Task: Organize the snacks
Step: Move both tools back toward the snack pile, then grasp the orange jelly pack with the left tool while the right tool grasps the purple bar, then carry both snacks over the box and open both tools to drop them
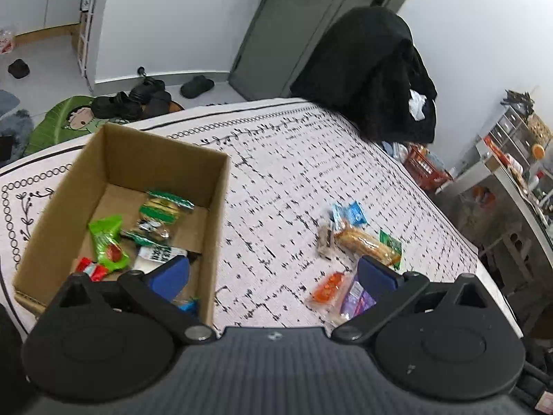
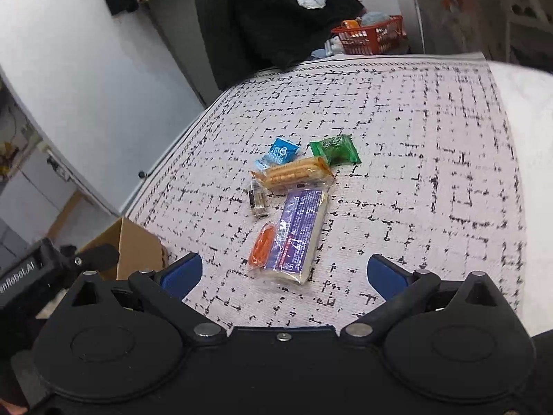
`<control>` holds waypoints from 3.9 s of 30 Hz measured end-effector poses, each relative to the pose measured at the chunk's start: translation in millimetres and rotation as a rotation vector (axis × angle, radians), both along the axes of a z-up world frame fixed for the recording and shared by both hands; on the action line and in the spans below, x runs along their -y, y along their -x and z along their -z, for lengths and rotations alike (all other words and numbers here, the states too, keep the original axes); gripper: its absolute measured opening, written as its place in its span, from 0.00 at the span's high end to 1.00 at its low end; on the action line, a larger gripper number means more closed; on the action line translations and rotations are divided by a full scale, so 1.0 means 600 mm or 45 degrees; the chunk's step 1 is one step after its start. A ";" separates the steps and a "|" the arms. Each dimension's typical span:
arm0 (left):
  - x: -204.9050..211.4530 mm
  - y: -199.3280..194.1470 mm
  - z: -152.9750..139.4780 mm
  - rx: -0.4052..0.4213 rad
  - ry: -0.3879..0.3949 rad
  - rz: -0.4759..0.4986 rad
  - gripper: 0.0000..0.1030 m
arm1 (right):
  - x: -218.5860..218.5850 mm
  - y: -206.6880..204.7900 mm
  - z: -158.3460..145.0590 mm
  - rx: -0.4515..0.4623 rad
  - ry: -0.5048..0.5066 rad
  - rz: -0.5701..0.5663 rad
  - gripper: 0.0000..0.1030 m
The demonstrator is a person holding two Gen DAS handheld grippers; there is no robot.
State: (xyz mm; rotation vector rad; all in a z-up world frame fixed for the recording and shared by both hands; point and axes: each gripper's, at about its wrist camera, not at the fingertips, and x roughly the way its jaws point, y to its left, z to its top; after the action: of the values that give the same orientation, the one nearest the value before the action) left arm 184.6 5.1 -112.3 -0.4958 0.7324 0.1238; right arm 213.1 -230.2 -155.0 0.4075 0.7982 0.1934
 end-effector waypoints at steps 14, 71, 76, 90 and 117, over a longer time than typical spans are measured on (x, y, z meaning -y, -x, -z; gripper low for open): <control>0.048 -0.026 0.010 -0.004 -0.106 0.025 0.00 | 0.013 -0.046 0.048 -0.112 -0.121 0.036 0.00; 0.130 -0.153 0.136 -0.187 -0.044 0.106 0.77 | 0.016 -0.144 0.115 -0.167 -0.073 -0.054 0.49; 0.119 -0.142 0.126 -0.192 -0.046 0.062 0.77 | 0.002 -0.146 0.114 -0.174 -0.021 -0.077 0.48; 0.087 -0.107 0.075 -0.126 -0.017 0.042 0.77 | -0.043 -0.138 0.111 -0.221 0.216 -0.147 0.58; -0.001 0.007 -0.014 0.019 0.074 -0.054 0.77 | -0.082 -0.038 -0.016 -0.061 0.134 -0.172 0.68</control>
State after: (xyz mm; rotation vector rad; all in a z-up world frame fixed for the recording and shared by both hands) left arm 180.5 5.5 -103.7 -0.5676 0.7126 0.1381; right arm 235.7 -181.3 -145.7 0.2597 0.8801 0.2669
